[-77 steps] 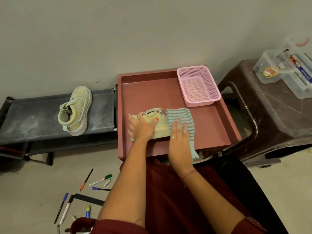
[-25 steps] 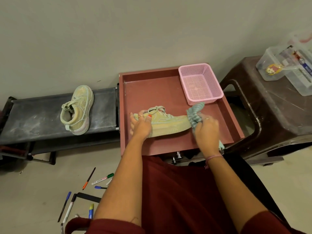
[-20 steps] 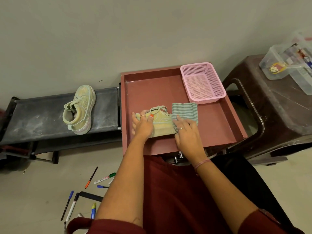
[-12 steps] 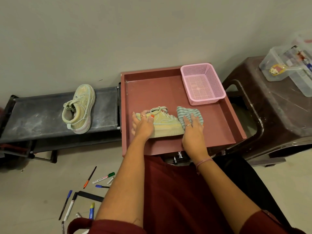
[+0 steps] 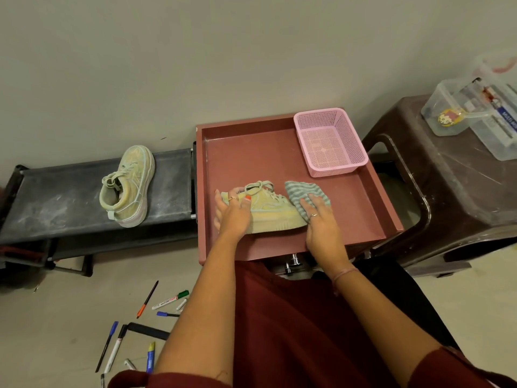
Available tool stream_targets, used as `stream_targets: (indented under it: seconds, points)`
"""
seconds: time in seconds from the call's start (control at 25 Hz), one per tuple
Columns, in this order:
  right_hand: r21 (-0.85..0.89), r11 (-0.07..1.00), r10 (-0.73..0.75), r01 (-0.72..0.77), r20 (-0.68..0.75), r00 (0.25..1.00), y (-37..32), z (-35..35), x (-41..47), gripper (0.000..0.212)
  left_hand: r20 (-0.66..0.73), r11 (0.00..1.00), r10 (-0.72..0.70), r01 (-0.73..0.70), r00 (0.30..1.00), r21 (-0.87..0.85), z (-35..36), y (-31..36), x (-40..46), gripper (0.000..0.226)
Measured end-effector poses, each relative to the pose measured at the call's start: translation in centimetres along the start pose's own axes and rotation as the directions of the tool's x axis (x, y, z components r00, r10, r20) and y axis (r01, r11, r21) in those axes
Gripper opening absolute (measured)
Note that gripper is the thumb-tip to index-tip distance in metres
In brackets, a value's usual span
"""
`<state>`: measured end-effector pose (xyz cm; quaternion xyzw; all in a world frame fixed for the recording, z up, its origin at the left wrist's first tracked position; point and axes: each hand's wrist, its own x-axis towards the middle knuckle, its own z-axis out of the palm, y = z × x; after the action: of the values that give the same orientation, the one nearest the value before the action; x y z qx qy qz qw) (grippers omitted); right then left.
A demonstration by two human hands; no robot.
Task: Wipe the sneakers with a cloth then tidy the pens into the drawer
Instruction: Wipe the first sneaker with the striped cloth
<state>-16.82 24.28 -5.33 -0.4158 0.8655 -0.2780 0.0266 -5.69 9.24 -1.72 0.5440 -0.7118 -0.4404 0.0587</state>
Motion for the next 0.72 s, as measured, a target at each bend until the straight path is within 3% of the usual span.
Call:
stream_targets:
  seconds: [0.12, 0.16, 0.28, 0.32, 0.48, 0.52, 0.64, 0.72]
  points:
    - [-0.028, 0.986, -0.163, 0.163, 0.006, 0.987, -0.1, 0.6, -1.3, 0.059, -0.015, 1.0, 0.023, -0.023, 1.0, 0.006, 0.1, -0.3, -0.3, 0.032]
    - [-0.031, 0.989, -0.144, 0.145, 0.008, 0.989, 1.1, 0.3, -1.0, 0.061, -0.02, 0.999, 0.033, -0.033, 0.999, 0.009, 0.2, -0.4, -0.4, 0.032]
    - [0.055, 0.994, 0.094, -0.094, 0.016, 0.995, 1.7, -0.3, 0.0, 0.06, -0.035, 0.999, 0.04, -0.039, 0.999, 0.012, 0.4, -0.4, -0.3, 0.033]
    - [0.065, 0.994, 0.089, -0.09, 0.015, 0.996, 0.4, -0.1, -0.3, 0.061, -0.036, 0.999, 0.033, -0.033, 0.999, 0.014, 0.5, -0.4, -0.2, 0.034]
    - [-0.028, 0.985, -0.17, 0.172, 0.058, 0.984, -0.7, 1.0, -3.3, 0.086, -0.033, 0.999, 0.025, -0.024, 0.999, 0.032, 0.4, -0.4, 0.0, 0.034]
    - [-0.023, 0.988, -0.148, 0.15, 0.079, 0.986, 0.4, 0.8, -3.1, 0.09, -0.031, 0.999, 0.029, -0.028, 0.999, 0.033, 0.4, -0.5, 0.0, 0.034]
    - [0.029, 0.993, 0.111, -0.113, 0.063, 0.992, 0.5, 0.5, -1.7, 0.085, -0.031, 0.999, 0.017, -0.016, 0.999, 0.029, 0.5, -0.3, 0.2, 0.032]
    - [-0.014, 0.995, 0.097, -0.097, 0.027, 0.995, -2.0, 1.2, -2.5, 0.079, -0.03, 0.999, 0.009, -0.008, 1.0, 0.036, 0.4, -0.2, 0.4, 0.032]
